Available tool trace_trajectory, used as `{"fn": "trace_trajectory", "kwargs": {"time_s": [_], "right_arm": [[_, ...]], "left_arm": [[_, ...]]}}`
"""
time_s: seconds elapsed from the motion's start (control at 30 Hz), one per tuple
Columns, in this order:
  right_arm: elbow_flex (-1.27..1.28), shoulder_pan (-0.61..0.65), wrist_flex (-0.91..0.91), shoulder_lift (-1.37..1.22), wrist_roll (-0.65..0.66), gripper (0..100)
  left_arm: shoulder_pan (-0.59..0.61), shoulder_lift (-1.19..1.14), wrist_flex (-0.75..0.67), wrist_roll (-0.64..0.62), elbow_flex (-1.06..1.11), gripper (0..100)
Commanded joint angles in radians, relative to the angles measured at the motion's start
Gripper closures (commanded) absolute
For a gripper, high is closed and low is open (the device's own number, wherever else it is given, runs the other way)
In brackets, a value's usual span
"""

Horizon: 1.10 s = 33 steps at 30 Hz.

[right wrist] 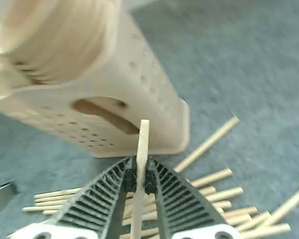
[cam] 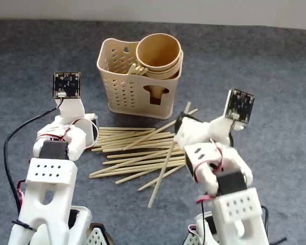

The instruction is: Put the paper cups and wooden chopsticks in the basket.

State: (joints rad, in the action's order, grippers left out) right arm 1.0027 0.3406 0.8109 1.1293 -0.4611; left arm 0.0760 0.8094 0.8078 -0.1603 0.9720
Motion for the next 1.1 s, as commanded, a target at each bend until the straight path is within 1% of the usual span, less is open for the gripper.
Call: {"fn": "trace_trajectory", "kwargs": {"time_s": [0.0, 0.17, 0.4, 0.6, 0.7, 0.93, 1.07], "right_arm": [[-0.015, 0.058, -0.012, 0.125, 0.074, 99.5], [-0.010, 0.097, -0.140, 0.151, 0.157, 99.5], [-0.018, 0.205, -0.357, 0.151, 0.338, 99.5], [-0.021, 0.286, -0.496, 0.151, 0.473, 99.5], [-0.021, 0.331, -0.622, 0.150, 0.542, 99.5], [-0.021, 0.394, -0.895, 0.142, 0.649, 99.5], [-0.021, 0.403, -1.055, 0.061, 0.715, 99.5]], "left_arm": [[0.005, 0.027, -0.017, -0.002, -0.010, 92], [0.005, 0.027, -0.017, -0.002, -0.010, 92], [0.005, 0.027, -0.017, -0.002, -0.012, 92], [0.005, 0.027, -0.017, -0.002, -0.012, 92], [0.005, 0.027, -0.017, -0.002, -0.012, 92], [0.004, 0.027, -0.017, -0.002, -0.012, 92], [0.002, 0.027, -0.017, -0.002, -0.012, 92]]}}
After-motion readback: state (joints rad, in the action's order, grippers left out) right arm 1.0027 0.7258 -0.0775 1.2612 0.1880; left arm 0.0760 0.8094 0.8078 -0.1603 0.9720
